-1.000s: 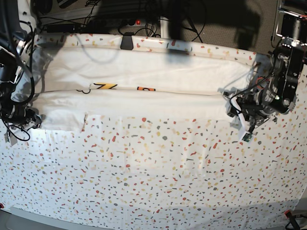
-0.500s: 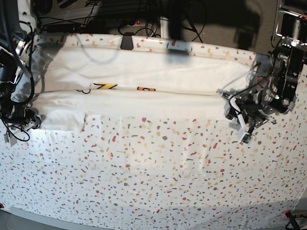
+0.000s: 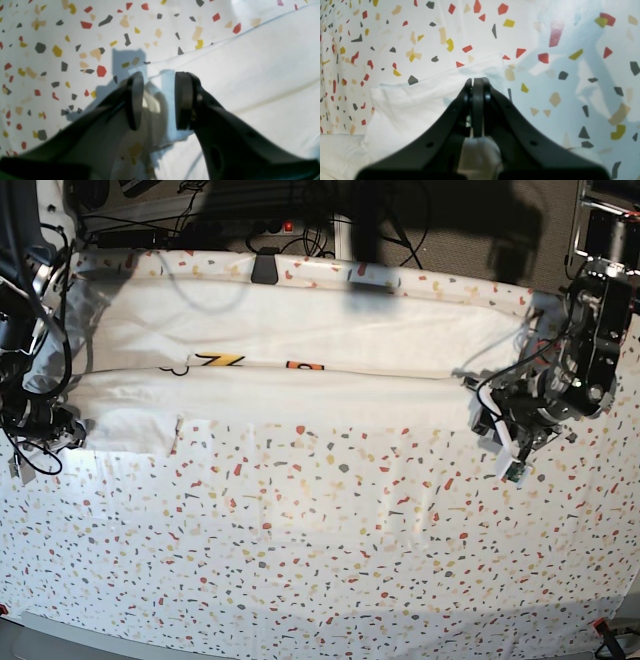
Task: Fold the T-shirt properly
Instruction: 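Grasp opposite ends of the folded shirt with left and right grippers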
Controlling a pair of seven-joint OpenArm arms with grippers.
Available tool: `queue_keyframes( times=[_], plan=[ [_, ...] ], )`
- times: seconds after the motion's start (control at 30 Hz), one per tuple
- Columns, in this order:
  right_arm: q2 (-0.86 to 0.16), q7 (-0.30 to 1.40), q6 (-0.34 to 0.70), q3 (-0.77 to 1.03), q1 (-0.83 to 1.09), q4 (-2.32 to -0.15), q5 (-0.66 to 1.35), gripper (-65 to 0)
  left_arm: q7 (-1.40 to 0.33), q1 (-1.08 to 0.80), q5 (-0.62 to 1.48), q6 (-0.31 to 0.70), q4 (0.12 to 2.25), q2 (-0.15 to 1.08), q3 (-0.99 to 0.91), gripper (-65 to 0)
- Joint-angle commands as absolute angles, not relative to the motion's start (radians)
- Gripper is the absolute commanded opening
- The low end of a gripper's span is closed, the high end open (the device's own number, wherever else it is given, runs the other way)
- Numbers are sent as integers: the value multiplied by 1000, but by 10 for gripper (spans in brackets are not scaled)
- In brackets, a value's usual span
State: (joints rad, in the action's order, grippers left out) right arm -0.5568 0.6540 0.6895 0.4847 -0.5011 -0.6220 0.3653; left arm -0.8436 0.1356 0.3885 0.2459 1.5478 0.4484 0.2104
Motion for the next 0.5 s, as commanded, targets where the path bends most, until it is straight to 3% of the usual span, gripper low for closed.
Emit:
queue_keyframes(
  times=[0.0, 0.47],
  plan=[
    [-579, 636, 698, 488, -532, -640, 377, -650, -826, 152, 393, 247, 1545, 459, 205, -450],
    [-579, 635, 698, 489, -532, -640, 379, -650, -820, 169, 406, 247, 1490, 460, 204, -448]
  ],
)
